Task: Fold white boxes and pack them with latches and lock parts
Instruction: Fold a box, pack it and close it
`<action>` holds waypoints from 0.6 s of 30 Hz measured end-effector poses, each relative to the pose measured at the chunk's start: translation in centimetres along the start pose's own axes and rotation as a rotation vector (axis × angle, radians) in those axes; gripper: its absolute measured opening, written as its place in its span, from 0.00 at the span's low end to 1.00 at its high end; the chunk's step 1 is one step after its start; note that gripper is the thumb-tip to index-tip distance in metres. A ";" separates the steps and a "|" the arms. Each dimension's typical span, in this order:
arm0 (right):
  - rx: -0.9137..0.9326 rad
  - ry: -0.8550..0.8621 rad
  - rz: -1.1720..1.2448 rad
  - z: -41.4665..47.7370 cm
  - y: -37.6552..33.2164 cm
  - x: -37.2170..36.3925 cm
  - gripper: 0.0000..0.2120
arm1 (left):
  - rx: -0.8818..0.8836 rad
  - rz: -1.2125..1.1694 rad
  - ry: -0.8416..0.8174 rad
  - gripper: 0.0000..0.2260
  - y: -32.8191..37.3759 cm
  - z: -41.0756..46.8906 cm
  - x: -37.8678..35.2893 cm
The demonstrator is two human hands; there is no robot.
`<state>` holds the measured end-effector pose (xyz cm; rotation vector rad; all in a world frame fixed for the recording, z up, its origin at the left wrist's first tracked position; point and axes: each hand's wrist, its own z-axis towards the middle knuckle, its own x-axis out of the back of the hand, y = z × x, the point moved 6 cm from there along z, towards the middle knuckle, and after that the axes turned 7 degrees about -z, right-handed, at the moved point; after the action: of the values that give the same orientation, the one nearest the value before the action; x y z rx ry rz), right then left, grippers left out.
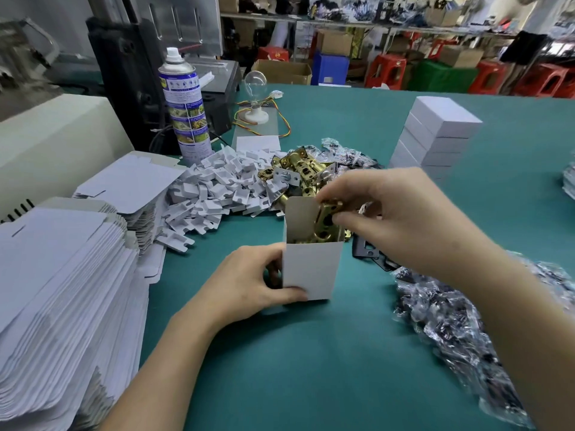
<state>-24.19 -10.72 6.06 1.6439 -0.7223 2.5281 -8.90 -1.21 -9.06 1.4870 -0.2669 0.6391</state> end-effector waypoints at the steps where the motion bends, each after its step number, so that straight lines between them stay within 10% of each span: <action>1: 0.015 -0.022 -0.063 0.0 -0.2 -0.3 0.15 | -0.002 0.004 -0.002 0.23 0.0 0.0 0.0; 11: 0.160 -0.187 -0.522 -0.2 -1.6 -2.8 0.13 | -0.012 -0.004 -0.002 0.20 -0.2 0.1 -0.2; 18: -0.036 0.319 0.001 -0.7 1.4 1.6 0.03 | -0.015 0.008 -0.027 0.17 -0.2 0.0 -0.2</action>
<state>-25.88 -12.05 6.70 1.1856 -0.7283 2.6674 -8.92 -1.28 -9.36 1.4815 -0.2985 0.6226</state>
